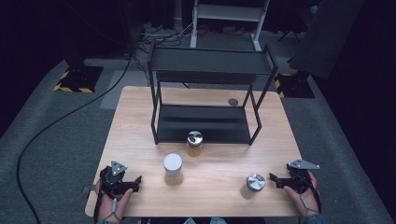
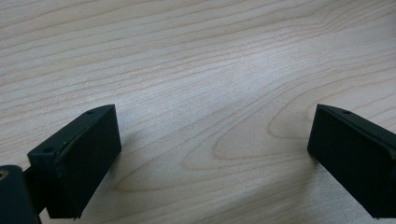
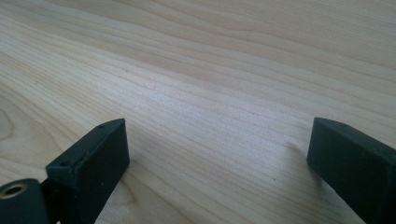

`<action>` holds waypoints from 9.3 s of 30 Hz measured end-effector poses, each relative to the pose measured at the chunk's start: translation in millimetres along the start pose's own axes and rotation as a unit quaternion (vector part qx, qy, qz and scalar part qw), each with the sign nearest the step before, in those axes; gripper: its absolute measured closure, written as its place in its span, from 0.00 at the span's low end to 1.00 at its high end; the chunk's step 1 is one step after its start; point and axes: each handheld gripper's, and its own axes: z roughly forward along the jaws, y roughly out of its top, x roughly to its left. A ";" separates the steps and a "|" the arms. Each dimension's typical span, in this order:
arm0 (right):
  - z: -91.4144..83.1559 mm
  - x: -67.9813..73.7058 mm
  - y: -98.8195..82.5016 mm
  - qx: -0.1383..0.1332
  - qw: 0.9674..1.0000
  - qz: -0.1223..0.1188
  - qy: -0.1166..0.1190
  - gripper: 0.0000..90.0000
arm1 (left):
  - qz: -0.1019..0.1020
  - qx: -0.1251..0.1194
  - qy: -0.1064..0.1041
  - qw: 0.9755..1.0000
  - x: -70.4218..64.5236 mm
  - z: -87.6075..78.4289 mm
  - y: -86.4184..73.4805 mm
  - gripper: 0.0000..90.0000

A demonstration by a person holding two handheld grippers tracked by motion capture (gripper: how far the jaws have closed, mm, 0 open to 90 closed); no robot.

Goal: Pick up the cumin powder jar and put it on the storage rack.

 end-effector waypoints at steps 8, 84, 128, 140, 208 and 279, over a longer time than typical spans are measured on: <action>0.0 0.0 -0.1 0.000 1.000 0.000 0.000 0.06 | -0.002 0.001 0.002 1.000 -1.6 -0.4 -0.2 0.03; 0.0 1.6 0.0 0.000 1.000 0.003 -0.003 0.06 | 0.015 -0.192 -0.035 0.981 -64.7 -84.9 30.0 0.07; -0.1 1.5 0.0 0.000 1.000 0.002 -0.003 0.06 | 0.038 -0.190 -0.067 0.979 -113.1 -44.9 47.4 0.09; -0.1 1.5 0.0 0.000 1.000 0.002 -0.003 0.06 | 0.036 -0.175 -0.069 0.981 -116.0 -31.5 41.7 0.11; -0.3 1.7 -0.3 -0.001 1.000 0.004 -0.003 0.07 | 0.068 -0.146 -0.048 0.986 -109.3 -50.2 95.6 0.37; -0.1 1.3 -0.3 -0.001 1.000 0.000 0.000 0.06 | 0.064 -0.038 -0.041 0.996 -75.3 72.7 241.7 0.37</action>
